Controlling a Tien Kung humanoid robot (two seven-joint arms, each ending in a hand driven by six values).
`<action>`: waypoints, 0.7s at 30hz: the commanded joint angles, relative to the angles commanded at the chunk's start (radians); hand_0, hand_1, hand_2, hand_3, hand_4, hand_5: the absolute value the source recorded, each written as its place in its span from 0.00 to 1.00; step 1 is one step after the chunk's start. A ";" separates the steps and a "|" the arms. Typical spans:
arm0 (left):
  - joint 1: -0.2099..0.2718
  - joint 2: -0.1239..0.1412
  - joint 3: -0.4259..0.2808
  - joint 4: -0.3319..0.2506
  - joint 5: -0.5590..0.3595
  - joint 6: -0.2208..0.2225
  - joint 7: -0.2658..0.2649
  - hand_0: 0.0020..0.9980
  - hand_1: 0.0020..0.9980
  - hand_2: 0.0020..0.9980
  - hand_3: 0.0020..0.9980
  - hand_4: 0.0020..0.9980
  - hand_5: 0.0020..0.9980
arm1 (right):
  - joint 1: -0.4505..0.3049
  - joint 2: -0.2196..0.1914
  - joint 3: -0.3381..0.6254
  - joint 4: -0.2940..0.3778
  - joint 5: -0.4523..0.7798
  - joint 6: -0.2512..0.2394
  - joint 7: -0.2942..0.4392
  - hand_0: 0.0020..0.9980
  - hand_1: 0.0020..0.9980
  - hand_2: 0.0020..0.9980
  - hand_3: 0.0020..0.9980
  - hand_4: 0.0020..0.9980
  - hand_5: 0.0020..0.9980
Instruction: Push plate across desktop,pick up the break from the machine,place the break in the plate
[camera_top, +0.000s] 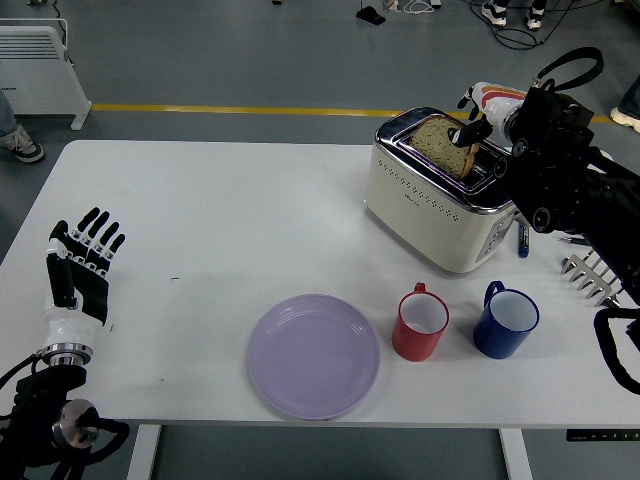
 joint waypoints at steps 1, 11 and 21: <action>0.000 0.000 0.000 0.000 0.000 0.000 0.000 0.81 0.83 0.84 0.73 0.55 1.00 | 0.000 0.000 -0.001 0.001 0.006 0.001 0.000 0.74 0.70 0.65 0.78 0.75 0.25; -0.001 0.000 0.000 0.014 0.008 0.006 -0.002 0.81 0.82 0.84 0.73 0.55 1.00 | 0.000 0.000 -0.040 0.006 0.112 -0.004 0.005 0.50 0.53 0.52 0.66 0.71 0.22; 0.000 0.000 -0.003 0.018 0.010 0.008 -0.002 0.81 0.82 0.84 0.73 0.55 1.00 | 0.004 0.000 -0.073 -0.012 0.118 -0.042 0.027 0.28 0.38 0.43 0.51 0.53 0.07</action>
